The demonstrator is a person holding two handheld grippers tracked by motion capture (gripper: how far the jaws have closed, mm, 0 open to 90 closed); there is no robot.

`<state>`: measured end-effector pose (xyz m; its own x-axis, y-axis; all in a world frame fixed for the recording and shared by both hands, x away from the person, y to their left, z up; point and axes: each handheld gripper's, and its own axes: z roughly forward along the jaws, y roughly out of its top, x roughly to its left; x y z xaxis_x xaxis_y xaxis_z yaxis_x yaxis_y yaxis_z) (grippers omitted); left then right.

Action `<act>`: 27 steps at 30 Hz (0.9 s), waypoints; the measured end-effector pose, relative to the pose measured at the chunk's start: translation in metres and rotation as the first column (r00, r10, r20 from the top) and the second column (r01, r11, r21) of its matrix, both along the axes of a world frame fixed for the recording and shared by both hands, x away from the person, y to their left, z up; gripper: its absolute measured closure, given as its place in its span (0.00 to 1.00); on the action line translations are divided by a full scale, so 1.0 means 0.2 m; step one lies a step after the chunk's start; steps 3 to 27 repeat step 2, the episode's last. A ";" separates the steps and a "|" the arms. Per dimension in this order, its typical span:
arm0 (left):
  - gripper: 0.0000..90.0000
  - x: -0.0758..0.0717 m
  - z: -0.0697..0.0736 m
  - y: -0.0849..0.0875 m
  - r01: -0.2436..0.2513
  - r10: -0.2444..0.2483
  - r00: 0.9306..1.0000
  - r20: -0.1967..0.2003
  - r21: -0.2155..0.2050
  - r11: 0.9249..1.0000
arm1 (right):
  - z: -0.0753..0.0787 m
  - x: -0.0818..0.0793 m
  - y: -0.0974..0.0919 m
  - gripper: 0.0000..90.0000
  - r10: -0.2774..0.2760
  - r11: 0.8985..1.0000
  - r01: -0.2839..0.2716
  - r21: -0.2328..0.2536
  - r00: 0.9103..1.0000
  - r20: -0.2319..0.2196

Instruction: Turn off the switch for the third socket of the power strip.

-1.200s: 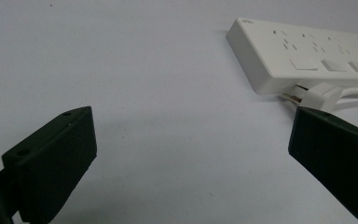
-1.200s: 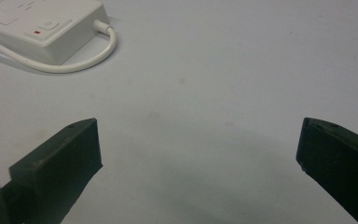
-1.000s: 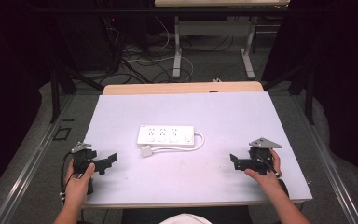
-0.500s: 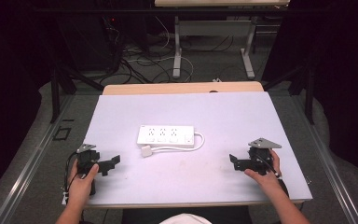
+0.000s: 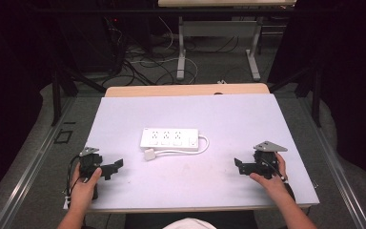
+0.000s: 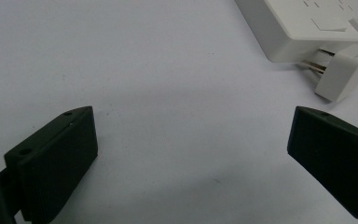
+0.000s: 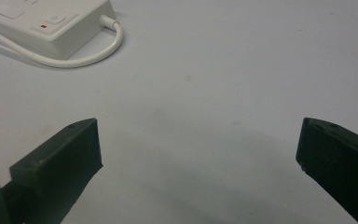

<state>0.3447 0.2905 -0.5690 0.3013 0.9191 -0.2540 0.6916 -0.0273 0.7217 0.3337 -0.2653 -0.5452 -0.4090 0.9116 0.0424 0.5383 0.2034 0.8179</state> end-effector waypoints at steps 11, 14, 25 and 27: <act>0.01 0.00 0.00 0.00 0.001 -0.001 1.000 0.002 -0.002 1.000 | 0.00 0.00 0.00 0.00 0.001 1.000 -0.001 -0.001 1.000 0.000; 0.01 0.00 0.00 0.00 0.001 -0.001 1.000 0.002 -0.002 1.000 | 0.00 0.00 0.00 0.00 0.001 1.000 -0.001 -0.001 1.000 0.000; 0.01 0.00 0.00 0.00 0.001 -0.001 1.000 0.002 -0.002 1.000 | 0.00 0.00 0.00 0.00 0.001 1.000 -0.001 -0.001 1.000 0.000; 0.01 0.00 0.00 0.00 0.001 -0.001 1.000 0.002 -0.002 1.000 | 0.00 0.00 0.00 0.00 0.001 1.000 -0.001 -0.001 1.000 0.000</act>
